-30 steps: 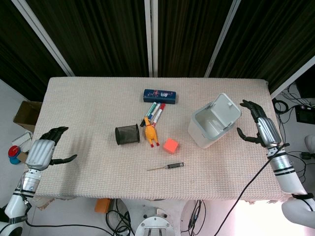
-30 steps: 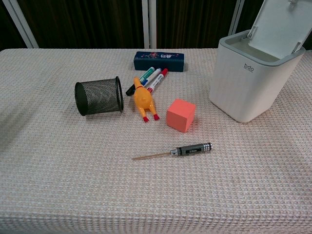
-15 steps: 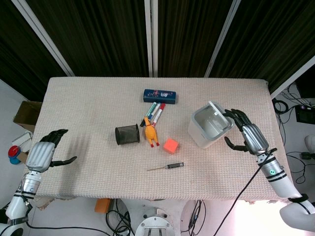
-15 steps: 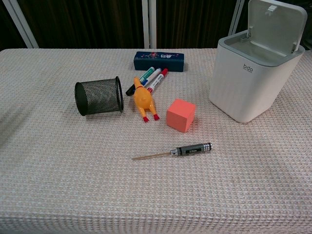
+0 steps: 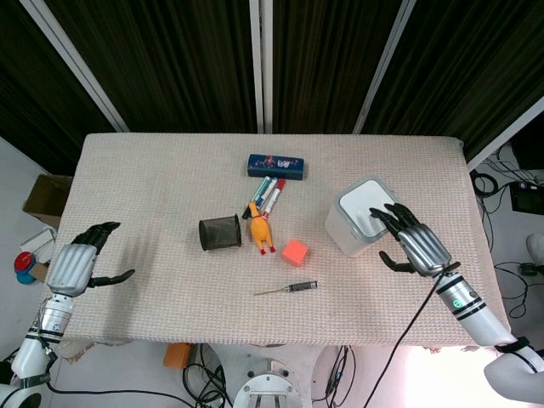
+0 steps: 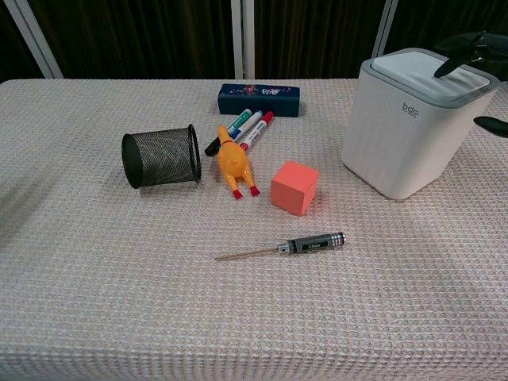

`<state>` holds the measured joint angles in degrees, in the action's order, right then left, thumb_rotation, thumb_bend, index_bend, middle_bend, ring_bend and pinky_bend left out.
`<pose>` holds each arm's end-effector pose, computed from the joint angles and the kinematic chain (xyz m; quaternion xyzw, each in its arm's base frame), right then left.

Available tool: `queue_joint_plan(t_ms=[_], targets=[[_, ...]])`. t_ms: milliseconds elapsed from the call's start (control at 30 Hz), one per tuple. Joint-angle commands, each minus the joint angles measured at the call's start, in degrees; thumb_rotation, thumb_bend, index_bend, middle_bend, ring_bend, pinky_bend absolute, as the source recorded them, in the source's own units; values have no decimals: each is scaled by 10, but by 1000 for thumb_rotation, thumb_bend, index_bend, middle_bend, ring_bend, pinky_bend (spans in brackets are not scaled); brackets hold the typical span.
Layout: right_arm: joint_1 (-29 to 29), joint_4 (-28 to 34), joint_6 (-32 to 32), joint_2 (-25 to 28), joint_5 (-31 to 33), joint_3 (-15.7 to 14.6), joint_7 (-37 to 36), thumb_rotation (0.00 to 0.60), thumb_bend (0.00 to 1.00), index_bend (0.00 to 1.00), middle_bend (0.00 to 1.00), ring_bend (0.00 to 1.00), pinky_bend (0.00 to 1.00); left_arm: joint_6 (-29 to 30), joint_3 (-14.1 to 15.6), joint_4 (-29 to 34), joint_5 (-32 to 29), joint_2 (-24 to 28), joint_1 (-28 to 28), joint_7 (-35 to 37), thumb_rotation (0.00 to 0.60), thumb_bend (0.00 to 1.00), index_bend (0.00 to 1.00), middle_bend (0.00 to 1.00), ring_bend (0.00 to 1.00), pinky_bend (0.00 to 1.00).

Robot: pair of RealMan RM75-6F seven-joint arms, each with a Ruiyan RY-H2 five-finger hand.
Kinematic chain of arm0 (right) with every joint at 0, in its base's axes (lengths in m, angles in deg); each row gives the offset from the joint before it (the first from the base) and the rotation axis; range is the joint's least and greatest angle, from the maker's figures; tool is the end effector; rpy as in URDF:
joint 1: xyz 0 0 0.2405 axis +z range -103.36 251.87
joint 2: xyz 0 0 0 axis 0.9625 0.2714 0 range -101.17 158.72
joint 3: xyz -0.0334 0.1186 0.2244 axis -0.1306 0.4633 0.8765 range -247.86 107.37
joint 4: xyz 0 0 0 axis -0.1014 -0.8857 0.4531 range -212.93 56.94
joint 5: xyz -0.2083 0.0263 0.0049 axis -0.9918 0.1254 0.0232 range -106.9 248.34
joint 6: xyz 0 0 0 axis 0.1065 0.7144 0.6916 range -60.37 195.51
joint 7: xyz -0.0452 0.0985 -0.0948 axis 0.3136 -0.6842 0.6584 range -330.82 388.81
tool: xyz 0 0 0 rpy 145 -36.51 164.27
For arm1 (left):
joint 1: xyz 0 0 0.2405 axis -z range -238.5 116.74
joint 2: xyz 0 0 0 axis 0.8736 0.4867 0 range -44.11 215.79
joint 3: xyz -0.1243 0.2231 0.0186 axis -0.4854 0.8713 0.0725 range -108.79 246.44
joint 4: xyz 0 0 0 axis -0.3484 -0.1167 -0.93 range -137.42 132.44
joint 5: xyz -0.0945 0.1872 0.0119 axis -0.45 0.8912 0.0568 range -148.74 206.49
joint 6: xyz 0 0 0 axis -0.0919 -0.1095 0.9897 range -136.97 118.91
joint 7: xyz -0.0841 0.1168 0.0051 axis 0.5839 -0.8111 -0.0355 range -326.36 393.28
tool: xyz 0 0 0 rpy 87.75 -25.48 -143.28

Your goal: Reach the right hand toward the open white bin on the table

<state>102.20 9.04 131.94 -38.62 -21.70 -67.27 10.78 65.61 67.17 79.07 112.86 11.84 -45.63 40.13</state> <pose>-0.2384 -0.2892 0.0975 0.7118 -0.4180 0.4330 0.3621 -0.3100 0.2349 0.0951 -0.6337 -0.4297 -0.3963 0.5066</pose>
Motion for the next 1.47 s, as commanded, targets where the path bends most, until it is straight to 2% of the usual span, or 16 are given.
queue_joint_plan(t_ms=[33, 600, 700, 833, 967, 1067, 1167, 1267, 1367, 1467], targets=[[4, 21, -11, 9, 7, -6, 36, 600, 357, 0, 171, 0, 0, -1, 0, 0, 0, 0, 0, 0, 194, 77, 128, 137, 120, 262], [6, 24, -29, -5, 22, -19, 95, 600, 375, 0, 213, 0, 0, 0, -1, -4, -3, 3, -5, 7, 194, 77, 128, 137, 120, 262], [-4, 16, 16, -14, 4, -12, 91, 600, 376, 0, 123, 0, 0, 5, -2, -2, -2, 6, -7, 4, 193, 77, 128, 137, 120, 262], [-34, -9, 111, -27, -25, -1, 108, 600, 391, 0, 10, 0, 0, 22, -2, 3, 4, 13, -15, -4, 191, 78, 128, 137, 120, 262], [-88, -39, 202, -35, -36, -9, 143, 600, 369, 0, 0, 0, 0, 62, 4, 10, 15, 24, -36, -35, 195, 77, 128, 137, 119, 262], [-145, -64, 254, -46, -14, -24, 172, 600, 343, 0, 0, 0, 0, 103, 17, 15, 30, 29, -63, -71, 192, 71, 128, 137, 120, 262], [-203, -96, 288, -64, 36, -29, 172, 600, 331, 0, 0, 0, 0, 135, 32, 20, 38, 30, -91, -87, 187, 59, 127, 137, 120, 262], [-242, -138, 307, -83, 83, -18, 145, 600, 321, 0, 0, 0, 0, 155, 42, 23, 44, 33, -111, -86, 181, 57, 127, 137, 120, 261], [-261, -170, 299, -94, 117, -7, 130, 600, 320, 0, 0, 0, 0, 163, 46, 24, 49, 36, -119, -81, 181, 57, 127, 137, 119, 261], [-268, -173, 281, -95, 135, -3, 136, 600, 324, 0, 0, 0, 0, 158, 44, 21, 49, 38, -120, -75, 183, 57, 127, 137, 119, 261]])
